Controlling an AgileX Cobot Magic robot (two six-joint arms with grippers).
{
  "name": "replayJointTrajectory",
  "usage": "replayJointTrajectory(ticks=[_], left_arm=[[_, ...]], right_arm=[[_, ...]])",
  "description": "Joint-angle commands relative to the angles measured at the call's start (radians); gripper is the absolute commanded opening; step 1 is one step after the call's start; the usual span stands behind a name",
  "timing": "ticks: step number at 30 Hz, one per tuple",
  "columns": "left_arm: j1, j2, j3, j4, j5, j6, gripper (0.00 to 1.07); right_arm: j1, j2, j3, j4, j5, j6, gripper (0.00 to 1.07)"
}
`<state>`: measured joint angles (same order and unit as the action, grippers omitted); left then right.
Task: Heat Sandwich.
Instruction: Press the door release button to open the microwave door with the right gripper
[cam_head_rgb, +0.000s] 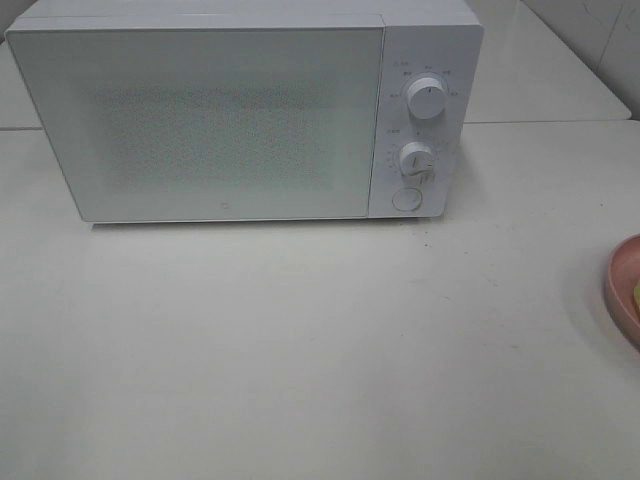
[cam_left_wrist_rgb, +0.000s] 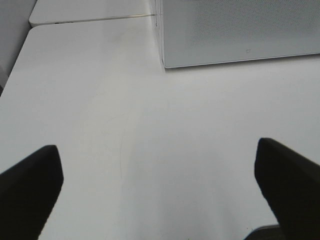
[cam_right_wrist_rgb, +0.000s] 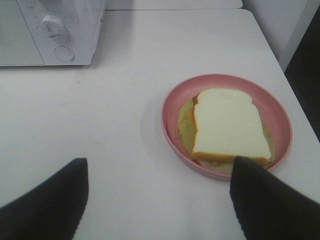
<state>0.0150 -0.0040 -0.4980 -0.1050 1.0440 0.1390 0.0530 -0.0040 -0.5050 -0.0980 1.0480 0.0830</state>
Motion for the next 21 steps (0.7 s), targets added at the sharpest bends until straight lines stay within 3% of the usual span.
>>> replayJointTrajectory(ticks=[1,21], left_arm=[[0.003,-0.026,0.001,-0.008,-0.013,-0.007,1.01],[0.003,-0.026,0.001,-0.008,-0.013,-0.007,1.01]], right_arm=[[-0.006,-0.026,0.0,0.003,-0.009,-0.005,0.75],[-0.006,-0.017,-0.025,0.003,-0.032,-0.005,0.75]])
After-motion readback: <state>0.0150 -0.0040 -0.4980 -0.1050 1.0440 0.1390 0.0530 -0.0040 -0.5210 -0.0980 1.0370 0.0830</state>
